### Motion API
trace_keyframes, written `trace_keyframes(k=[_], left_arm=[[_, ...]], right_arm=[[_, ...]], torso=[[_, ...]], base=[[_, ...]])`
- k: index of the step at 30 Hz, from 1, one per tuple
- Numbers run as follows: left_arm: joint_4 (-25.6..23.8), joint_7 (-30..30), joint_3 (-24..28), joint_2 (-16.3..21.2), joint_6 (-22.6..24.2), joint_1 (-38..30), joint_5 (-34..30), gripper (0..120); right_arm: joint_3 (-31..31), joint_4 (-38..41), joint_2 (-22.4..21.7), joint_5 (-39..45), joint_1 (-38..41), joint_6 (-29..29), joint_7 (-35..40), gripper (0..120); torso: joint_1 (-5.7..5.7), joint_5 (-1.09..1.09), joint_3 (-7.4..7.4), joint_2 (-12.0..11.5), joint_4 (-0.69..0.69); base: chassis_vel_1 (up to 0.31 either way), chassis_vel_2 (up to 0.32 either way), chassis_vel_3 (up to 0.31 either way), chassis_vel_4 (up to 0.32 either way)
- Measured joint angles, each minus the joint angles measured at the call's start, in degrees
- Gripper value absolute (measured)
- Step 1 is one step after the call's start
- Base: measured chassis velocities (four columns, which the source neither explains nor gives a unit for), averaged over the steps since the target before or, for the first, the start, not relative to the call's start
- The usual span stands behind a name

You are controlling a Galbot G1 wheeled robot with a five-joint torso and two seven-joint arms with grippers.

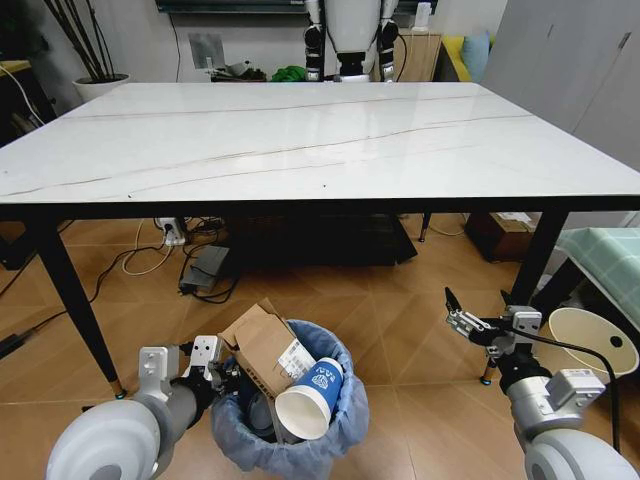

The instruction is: Pick up the trash bin and place the trash from the table into it.

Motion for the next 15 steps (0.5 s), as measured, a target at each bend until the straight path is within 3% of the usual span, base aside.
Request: trace_keyframes(k=[15], left_arm=[[-0.21, 0.00, -0.51, -0.02, -0.01, 0.28, -0.15, 3]], right_arm=[[-0.36, 0.12, -0.02, -0.21, -0.27, 0.05, 0.00, 100]], torso=[[-0.86, 0.00, -2.49, -3.35, 0.00]], base=[[0.000, 0.000, 0.000, 0.000]])
